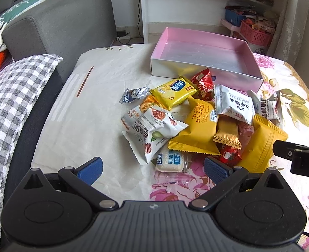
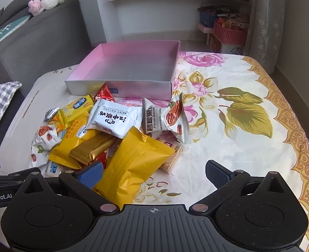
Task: Organize snacks
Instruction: 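Move both tools toward the snack pile, then grasp the yellow chip packet with the left tool while the right tool grasps the white pecan packet, then carry both packets into the pink box and open both tools, then withdraw both tools back toward the snack pile, then grasp the white pecan packet with the left tool while the right tool grasps a yellow pastry bag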
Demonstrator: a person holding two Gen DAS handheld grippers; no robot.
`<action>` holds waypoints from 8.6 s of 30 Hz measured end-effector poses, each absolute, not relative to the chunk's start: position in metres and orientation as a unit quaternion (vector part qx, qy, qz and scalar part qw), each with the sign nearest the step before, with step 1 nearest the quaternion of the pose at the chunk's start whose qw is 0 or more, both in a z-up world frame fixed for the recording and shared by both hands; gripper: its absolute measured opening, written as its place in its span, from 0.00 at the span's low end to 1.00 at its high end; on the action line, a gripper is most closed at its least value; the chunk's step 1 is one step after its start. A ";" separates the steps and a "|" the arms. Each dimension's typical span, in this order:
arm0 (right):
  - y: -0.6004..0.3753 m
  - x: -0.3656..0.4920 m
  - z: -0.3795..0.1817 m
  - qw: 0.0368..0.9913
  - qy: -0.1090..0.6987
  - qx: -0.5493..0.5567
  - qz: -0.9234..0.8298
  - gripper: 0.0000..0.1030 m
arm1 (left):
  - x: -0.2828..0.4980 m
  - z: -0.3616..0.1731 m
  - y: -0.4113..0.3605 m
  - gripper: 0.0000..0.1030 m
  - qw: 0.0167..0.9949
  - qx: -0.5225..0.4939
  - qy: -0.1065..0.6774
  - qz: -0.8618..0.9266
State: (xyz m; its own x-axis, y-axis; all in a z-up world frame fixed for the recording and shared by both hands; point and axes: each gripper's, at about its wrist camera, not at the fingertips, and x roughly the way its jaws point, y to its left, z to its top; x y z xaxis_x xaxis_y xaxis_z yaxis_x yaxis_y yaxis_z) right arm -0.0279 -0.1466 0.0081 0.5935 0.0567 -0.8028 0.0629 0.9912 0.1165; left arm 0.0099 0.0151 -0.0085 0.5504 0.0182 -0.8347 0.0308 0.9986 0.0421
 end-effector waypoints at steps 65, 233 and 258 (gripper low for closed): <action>-0.206 0.093 -0.049 0.823 0.533 0.193 0.030 0.71 | 0.150 -0.064 0.023 0.56 0.845 0.122 0.459 -0.247; -0.131 -0.037 -0.056 0.915 0.382 0.069 0.107 0.99 | 0.031 -0.076 0.097 0.64 0.915 0.038 0.333 -0.227; -0.134 -0.032 -0.041 0.904 0.391 0.095 0.143 0.41 | 0.035 -0.053 0.099 0.31 0.910 -0.006 0.367 -0.193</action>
